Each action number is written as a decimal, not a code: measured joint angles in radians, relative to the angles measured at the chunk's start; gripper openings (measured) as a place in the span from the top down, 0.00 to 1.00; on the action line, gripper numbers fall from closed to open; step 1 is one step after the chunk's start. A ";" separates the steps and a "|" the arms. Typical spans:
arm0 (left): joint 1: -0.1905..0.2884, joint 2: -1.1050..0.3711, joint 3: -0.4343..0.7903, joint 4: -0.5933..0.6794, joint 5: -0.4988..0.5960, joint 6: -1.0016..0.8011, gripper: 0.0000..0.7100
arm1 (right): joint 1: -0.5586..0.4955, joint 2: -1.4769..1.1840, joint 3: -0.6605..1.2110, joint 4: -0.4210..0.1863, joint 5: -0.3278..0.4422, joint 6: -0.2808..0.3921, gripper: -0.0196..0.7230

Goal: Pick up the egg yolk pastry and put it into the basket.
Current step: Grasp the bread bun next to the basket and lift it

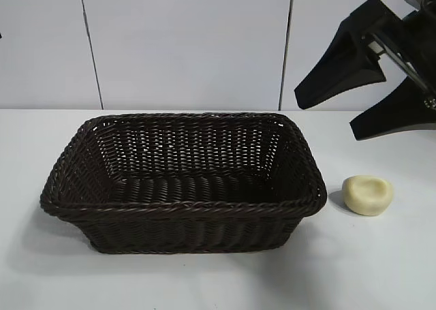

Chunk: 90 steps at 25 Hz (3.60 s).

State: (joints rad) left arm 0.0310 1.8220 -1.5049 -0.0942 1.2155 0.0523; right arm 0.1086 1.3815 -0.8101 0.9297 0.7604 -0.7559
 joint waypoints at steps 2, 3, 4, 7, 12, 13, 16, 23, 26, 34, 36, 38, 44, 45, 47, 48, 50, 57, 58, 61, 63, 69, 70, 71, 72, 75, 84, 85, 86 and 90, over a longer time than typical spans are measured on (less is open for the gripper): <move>0.000 -0.026 0.000 0.003 0.002 0.001 0.15 | 0.000 0.000 0.000 0.000 0.000 0.000 0.08; 0.000 -0.046 0.006 0.009 0.003 0.002 0.15 | 0.000 0.000 0.000 0.000 0.000 0.000 0.08; 0.000 -0.071 0.014 0.020 0.005 0.002 0.15 | 0.000 0.000 0.000 0.000 0.000 0.000 0.08; 0.000 -0.163 0.071 0.056 0.007 0.002 0.15 | 0.000 0.000 0.000 0.000 0.000 0.000 0.08; 0.000 -0.366 0.259 0.074 0.012 0.005 0.15 | 0.000 0.000 0.000 0.000 0.000 0.000 0.08; 0.000 -0.414 0.306 0.075 0.012 0.006 0.15 | 0.000 0.000 0.000 0.000 0.000 0.000 0.08; 0.000 -0.556 0.439 0.075 0.014 0.006 0.15 | 0.000 0.000 0.000 0.000 0.000 0.000 0.08; 0.000 -0.895 0.727 0.075 -0.079 0.006 0.15 | 0.000 0.000 0.000 0.001 0.000 0.000 0.08; 0.000 -1.042 0.845 0.075 -0.120 0.006 0.15 | 0.000 0.000 0.000 0.001 -0.001 0.000 0.08; 0.000 -1.332 1.020 0.075 -0.111 0.006 0.15 | 0.000 0.000 0.000 0.001 -0.030 0.000 0.08; 0.000 -1.382 1.020 0.074 -0.111 0.006 0.15 | 0.000 0.000 0.000 0.001 -0.033 0.000 0.08; 0.000 -1.427 1.020 0.074 -0.111 0.006 0.15 | 0.000 0.000 0.000 0.001 -0.035 0.000 0.08; 0.000 -1.608 1.020 0.074 -0.107 0.006 0.15 | 0.000 0.000 0.000 0.001 -0.036 0.015 0.08; 0.000 -1.635 1.020 0.074 -0.105 0.006 0.15 | 0.000 0.000 -0.001 0.001 -0.034 0.022 0.08; 0.000 -1.692 1.020 0.074 -0.102 0.006 0.15 | 0.000 0.000 -0.013 -0.009 -0.026 0.041 0.08; 0.000 -1.713 1.020 0.074 -0.100 0.006 0.15 | 0.000 0.000 -0.022 -0.017 -0.021 0.057 0.08; 0.000 -1.756 1.020 0.074 -0.099 0.006 0.15 | 0.000 0.002 -0.053 -0.062 -0.012 0.102 0.08; 0.000 -1.824 1.020 0.074 -0.095 0.006 0.15 | 0.000 0.003 -0.216 -0.421 0.066 0.393 0.08; 0.000 -1.827 1.020 0.074 -0.094 0.006 0.15 | 0.000 0.003 -0.234 -0.490 0.072 0.446 0.08; 0.000 -1.830 1.020 0.074 -0.094 0.006 0.15 | 0.000 0.004 -0.258 -0.663 0.088 0.561 0.08; 0.000 -1.830 1.020 0.074 -0.094 0.006 0.15 | 0.000 0.009 -0.259 -0.724 0.097 0.590 0.08; 0.000 -1.830 1.020 0.074 -0.094 0.006 0.15 | 0.000 0.088 -0.262 -0.758 0.103 0.605 0.08; 0.000 -1.830 1.020 0.074 -0.094 0.006 0.15 | 0.000 0.106 -0.262 -0.758 0.095 0.605 0.08; 0.000 -1.830 1.020 0.074 -0.094 0.006 0.15 | 0.000 0.125 -0.262 -0.759 0.082 0.605 0.08; 0.000 -1.830 1.020 0.074 -0.094 0.006 0.15 | 0.000 0.142 -0.263 -0.759 0.072 0.605 0.08; 0.000 -1.830 1.020 0.074 -0.094 0.006 0.15 | -0.011 0.206 -0.266 -0.759 0.050 0.605 0.08; 0.000 -1.830 1.020 0.074 -0.093 0.006 0.15 | -0.087 0.372 -0.268 -0.695 -0.027 0.578 0.08; 0.000 -1.830 1.020 0.074 -0.093 0.006 0.15 | -0.087 0.391 -0.268 -0.677 -0.031 0.565 0.08; 0.000 -1.830 1.020 0.074 -0.093 0.006 0.15 | -0.087 0.408 -0.268 -0.659 -0.039 0.550 0.08; 0.000 -1.830 1.020 0.074 -0.093 0.006 0.15 | -0.087 0.455 -0.268 -0.623 -0.101 0.529 0.08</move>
State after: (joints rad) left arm 0.0310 -0.0076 -0.4851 -0.0199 1.1225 0.0587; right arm 0.0214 1.8369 -1.0777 0.3070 0.6592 -0.2271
